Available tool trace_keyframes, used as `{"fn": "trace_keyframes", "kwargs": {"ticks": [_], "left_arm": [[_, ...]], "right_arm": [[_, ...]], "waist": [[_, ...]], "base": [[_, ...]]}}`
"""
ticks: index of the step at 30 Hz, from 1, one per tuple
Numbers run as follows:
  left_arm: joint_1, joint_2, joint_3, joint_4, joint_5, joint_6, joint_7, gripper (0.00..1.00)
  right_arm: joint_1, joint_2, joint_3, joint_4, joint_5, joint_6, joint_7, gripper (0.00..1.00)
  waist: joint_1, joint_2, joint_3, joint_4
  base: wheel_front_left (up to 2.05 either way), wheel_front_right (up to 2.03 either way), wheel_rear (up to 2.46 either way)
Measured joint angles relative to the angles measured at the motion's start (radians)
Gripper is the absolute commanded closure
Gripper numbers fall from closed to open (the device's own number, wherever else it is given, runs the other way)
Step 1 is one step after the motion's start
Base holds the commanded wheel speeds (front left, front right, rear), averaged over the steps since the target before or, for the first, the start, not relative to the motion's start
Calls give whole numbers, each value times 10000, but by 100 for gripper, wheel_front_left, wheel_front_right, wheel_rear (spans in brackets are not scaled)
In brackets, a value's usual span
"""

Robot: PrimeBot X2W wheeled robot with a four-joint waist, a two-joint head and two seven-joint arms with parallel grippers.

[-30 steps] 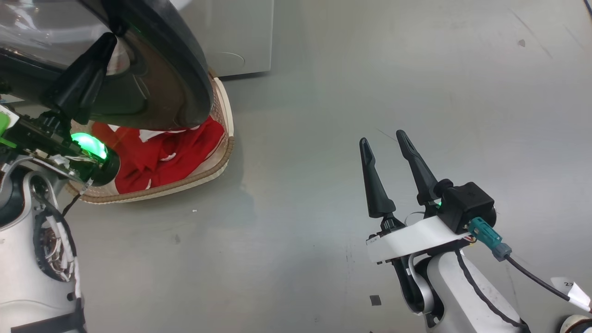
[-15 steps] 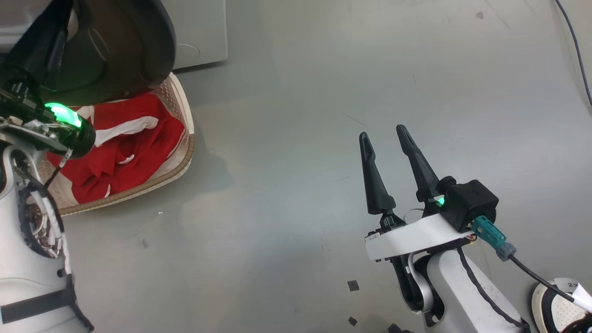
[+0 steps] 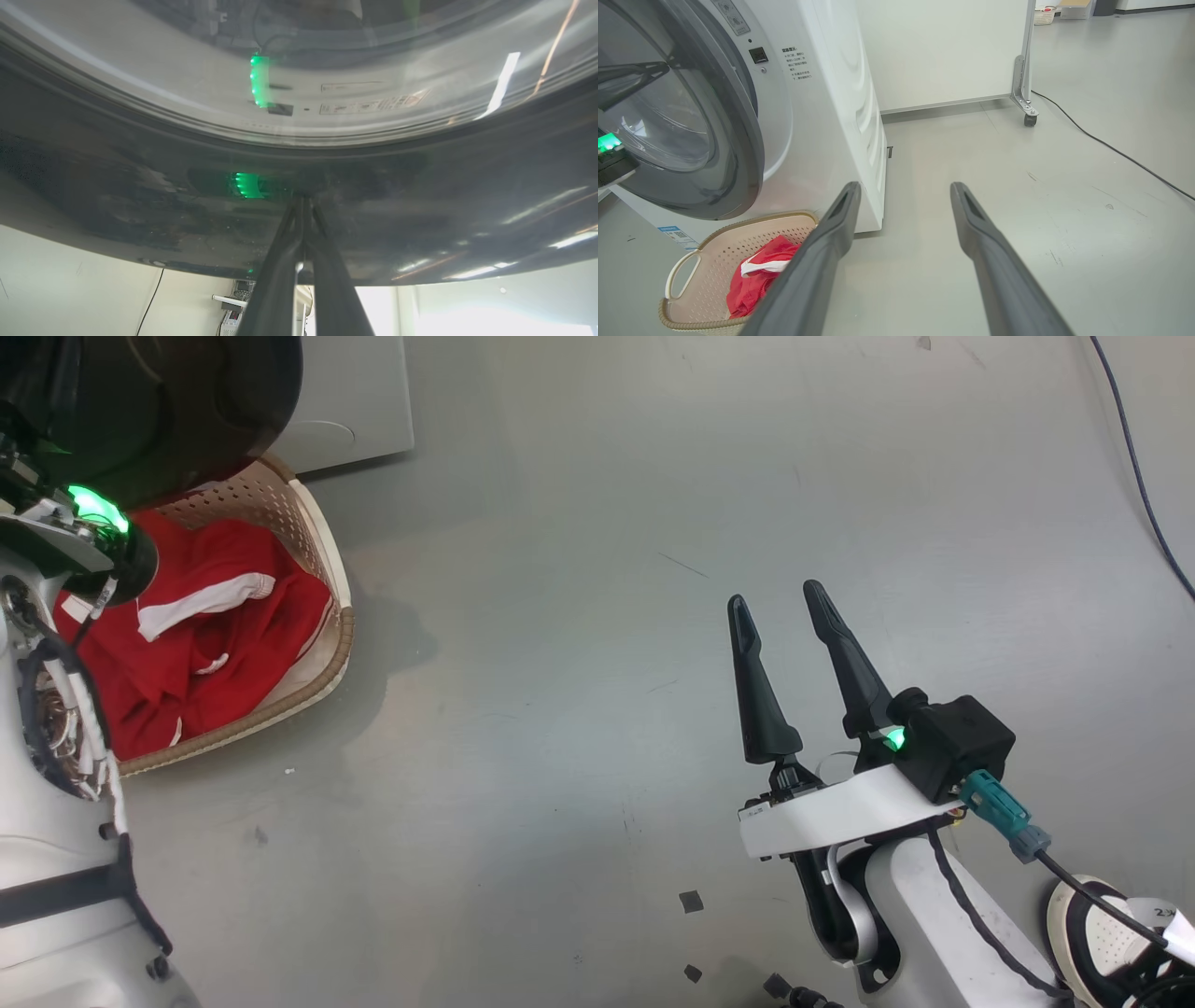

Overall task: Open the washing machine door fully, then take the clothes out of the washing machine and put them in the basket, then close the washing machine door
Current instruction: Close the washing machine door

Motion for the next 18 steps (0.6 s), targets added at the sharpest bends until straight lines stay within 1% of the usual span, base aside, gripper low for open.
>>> {"fn": "trace_keyframes", "kwargs": {"ticks": [6, 8, 9, 14, 18], "left_arm": [[-307, 98, -119, 324, 249, 0, -50, 100], [-349, 77, -253, 435, 249, 0, -36, 100], [-349, 67, -295, 504, 247, 0, -35, 100], [-297, 56, -568, 861, 288, -13, 123, 100], [208, -4, -1220, 1003, 508, -332, 500, 100]], "right_arm": [[2, 6, -128, -69, -2, -4, 0, 0], [3, 4, -217, -73, -10, -6, 0, 0], [3, 6, -249, -71, -13, -73, 0, 0], [0, 6, -420, 4, -146, -75, 0, 0], [-19, 10, -650, 150, -370, -75, -2, 0]], "waist": [[0, 0, 47, 25], [0, 0, 45, 95], [0, 0, 39, 134], [0, 0, -60, 406], [0, 0, -223, 707]], "base": [[0, 0, 0], [0, 0, 0], [0, 0, 0], [0, 0, 0], [0, 0, 0]]}}
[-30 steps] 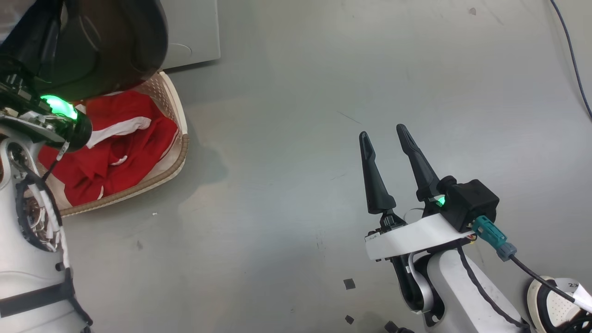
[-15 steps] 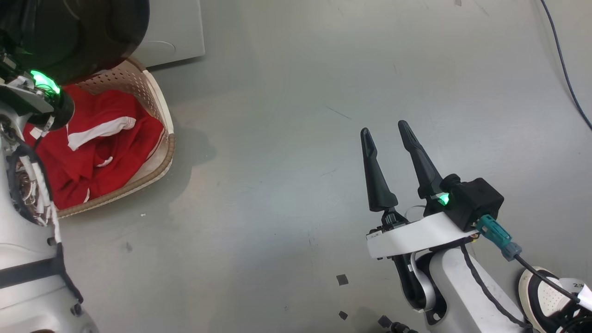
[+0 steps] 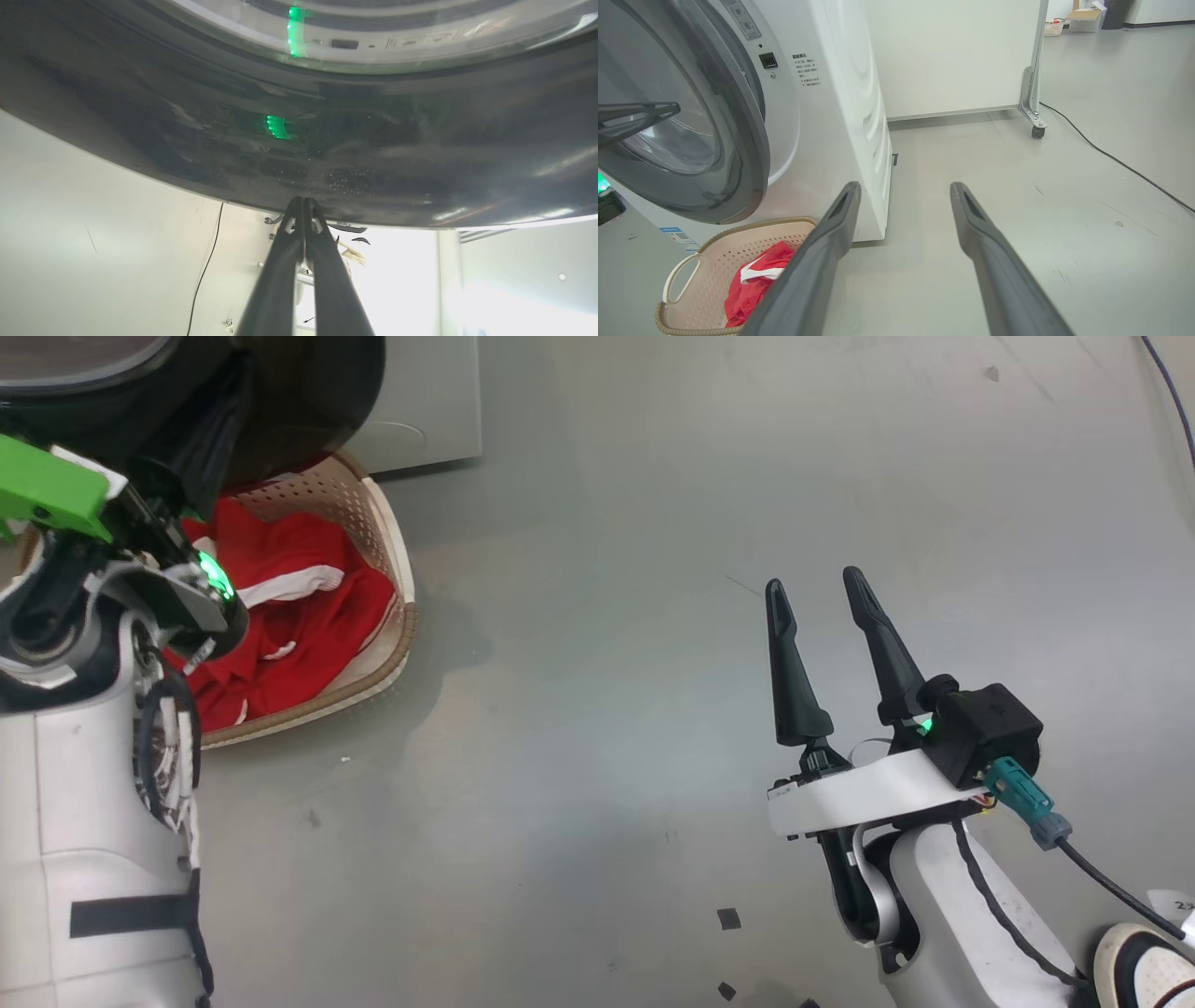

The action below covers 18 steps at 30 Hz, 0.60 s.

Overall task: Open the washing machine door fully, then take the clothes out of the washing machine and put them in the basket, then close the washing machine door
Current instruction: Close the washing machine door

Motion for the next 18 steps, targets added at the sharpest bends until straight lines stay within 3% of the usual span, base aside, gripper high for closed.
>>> {"fn": "trace_keyframes", "kwargs": {"ticks": [12, 18], "left_arm": [[1717, -65, -506, 337, -199, -932, 704, 100], [2516, -4, -1001, 232, 489, -1770, 738, 100]], "right_arm": [[-56, -8, -127, 959, -525, 123, 0, 0], [-37, -15, -426, 1327, -562, 328, 0, 0]], "waist": [[0, 0, -855, 1346], [0, 0, -1439, 2113]], "base": [[0, 0, 0], [0, 0, 0]]}}
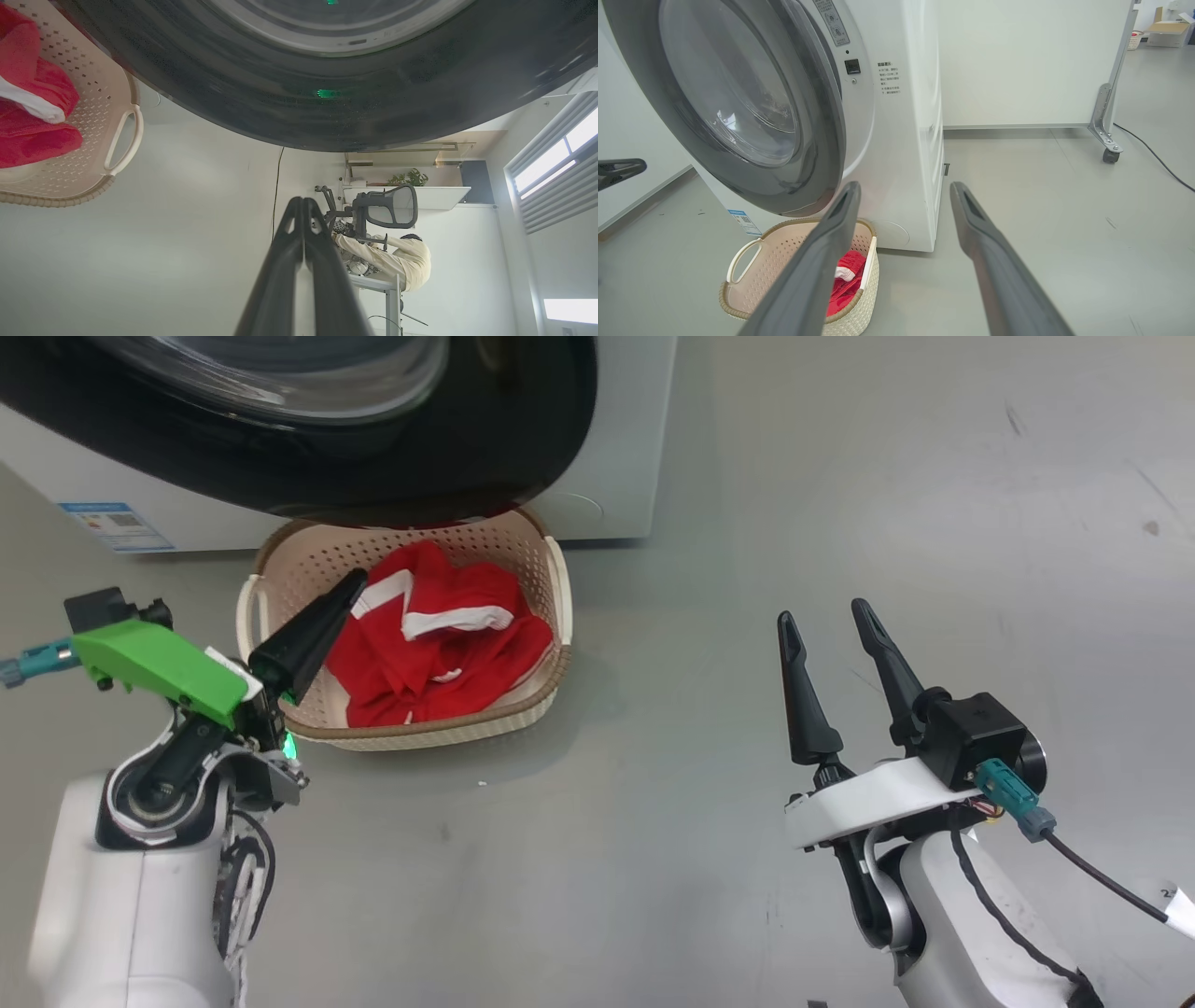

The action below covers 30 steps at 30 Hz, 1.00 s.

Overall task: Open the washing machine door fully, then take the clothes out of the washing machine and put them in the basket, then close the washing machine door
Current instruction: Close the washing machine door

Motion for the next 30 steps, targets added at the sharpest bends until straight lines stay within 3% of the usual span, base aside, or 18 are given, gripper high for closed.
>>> {"fn": "trace_keyframes", "kwargs": {"ticks": [4, 16, 21, 30], "left_arm": [[728, 401, -420, -274, 1097, -274, -199, 100], [2176, 1392, -1007, -1588, 3908, -305, -2061, 100], [2518, 1684, -1354, -2518, 4970, -305, -3219, 100], [3641, 3009, -2086, -3057, 7883, -307, -5607, 100]], "right_arm": [[227, -73, -278, 123, -2, 125, 0, 0], [835, -113, -602, 173, -65, 307, 0, 0], [951, -102, -593, 174, -90, 441, 0, 0], [1054, -81, -583, 171, -153, 614, 0, 0]], "waist": [[0, 0, -511, 675], [0, 0, -1652, 2240], [0, 0, -2083, 2660], [0, 0, -2542, 2959]], "base": [[0, 0, 0], [0, 0, 0], [0, 0, 0], [0, 0, 0]]}}
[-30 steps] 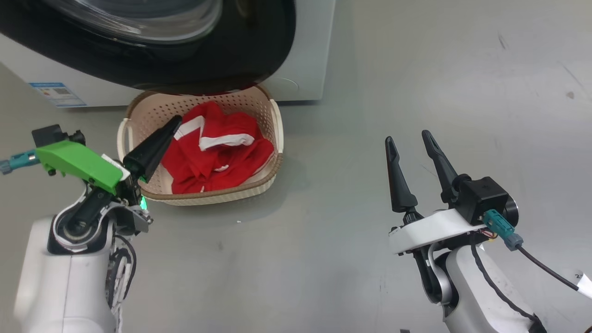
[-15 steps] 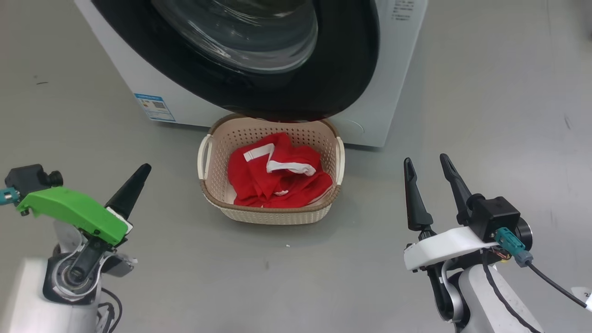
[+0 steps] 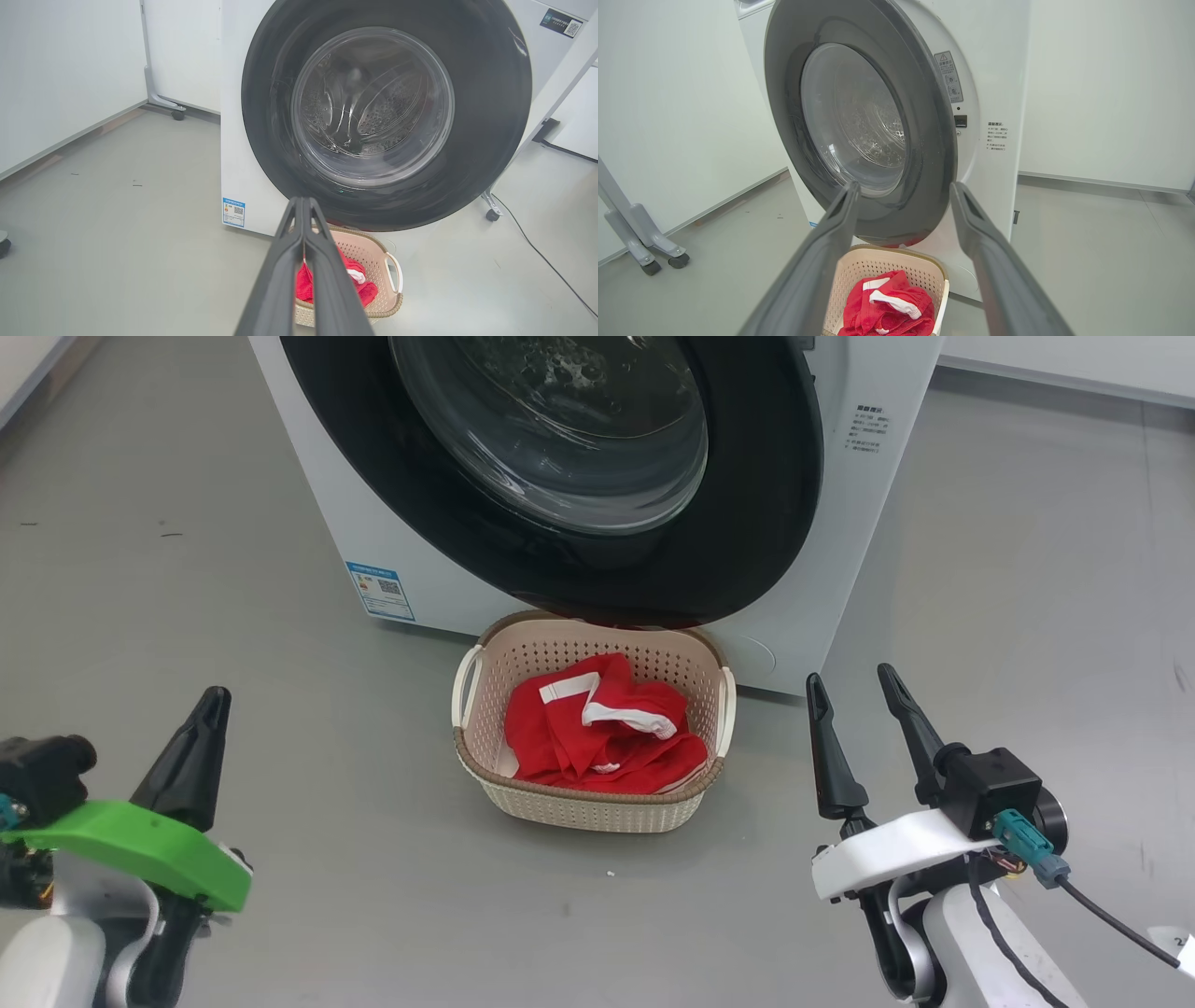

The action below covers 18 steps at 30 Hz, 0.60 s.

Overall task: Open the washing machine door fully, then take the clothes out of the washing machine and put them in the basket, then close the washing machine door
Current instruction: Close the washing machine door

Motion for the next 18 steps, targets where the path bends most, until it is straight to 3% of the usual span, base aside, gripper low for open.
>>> {"fn": "trace_keyframes", "kwargs": {"ticks": [7, 8, 9, 10, 11, 18], "left_arm": [[513, 77, -539, -42, 1007, -40, -1381, 100], [590, 73, -585, -15, 1093, -40, -1582, 80], [663, 73, -604, 38, 1191, -40, -1779, 51], [732, 71, -619, 104, 1277, -40, -1965, 14], [795, 59, -627, 176, 1361, -40, -2161, 0], [1093, 6, -775, 407, 1672, -40, -3210, 0]], "right_arm": [[29, 10, -21, -2, -67, 42, 0, 0], [41, 15, -36, -6, -69, 42, 0, 0], [71, 17, -54, -10, -69, 42, 0, 0], [113, 17, -63, -12, -69, 42, 0, 0], [166, 19, -71, -12, -69, 42, 0, 0], [223, 36, -132, -17, -90, 8, 0, 0]], "waist": [[0, 0, -31, -40], [0, 0, -33, -52], [0, 0, -33, -64], [0, 0, -32, -78], [0, 0, -30, -92], [0, 0, 34, -249]], "base": [[0, 0, 0], [0, 0, 0], [0, 0, 0], [0, 0, 0], [0, 0, 0], [0, 0, 0]]}}
